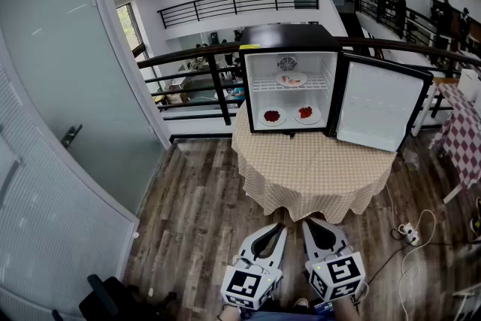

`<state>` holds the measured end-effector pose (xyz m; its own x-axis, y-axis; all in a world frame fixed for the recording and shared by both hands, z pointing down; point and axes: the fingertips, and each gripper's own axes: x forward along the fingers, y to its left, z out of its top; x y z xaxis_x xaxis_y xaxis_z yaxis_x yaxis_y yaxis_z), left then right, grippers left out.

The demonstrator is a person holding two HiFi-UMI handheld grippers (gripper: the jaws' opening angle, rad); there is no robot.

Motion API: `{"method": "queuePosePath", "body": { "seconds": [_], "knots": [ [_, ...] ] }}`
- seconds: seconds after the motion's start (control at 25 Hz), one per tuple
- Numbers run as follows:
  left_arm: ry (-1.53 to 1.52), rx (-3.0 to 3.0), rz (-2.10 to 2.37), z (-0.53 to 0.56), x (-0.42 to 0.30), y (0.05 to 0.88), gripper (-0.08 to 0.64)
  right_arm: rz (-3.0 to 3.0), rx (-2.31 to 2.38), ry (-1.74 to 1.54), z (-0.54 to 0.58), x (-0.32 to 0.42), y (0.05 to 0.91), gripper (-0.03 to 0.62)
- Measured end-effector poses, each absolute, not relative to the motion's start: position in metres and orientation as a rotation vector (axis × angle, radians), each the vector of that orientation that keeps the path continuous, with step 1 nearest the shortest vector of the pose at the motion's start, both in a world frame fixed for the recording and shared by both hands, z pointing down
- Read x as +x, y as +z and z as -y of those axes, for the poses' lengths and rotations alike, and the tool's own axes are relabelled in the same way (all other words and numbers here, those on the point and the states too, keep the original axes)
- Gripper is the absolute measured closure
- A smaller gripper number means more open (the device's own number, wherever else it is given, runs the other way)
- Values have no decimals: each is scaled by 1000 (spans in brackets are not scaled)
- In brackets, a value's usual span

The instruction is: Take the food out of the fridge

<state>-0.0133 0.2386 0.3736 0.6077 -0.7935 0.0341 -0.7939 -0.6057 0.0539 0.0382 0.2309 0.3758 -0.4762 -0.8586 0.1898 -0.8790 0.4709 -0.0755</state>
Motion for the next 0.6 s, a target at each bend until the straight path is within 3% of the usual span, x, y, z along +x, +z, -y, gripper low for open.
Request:
{"method": "queuePosePath", "body": {
  "seconds": [0.6],
  "knots": [
    [12,2757,1345,-225,-40,378,528,2529,1636,253,-217,27,381,575]
  ]
}}
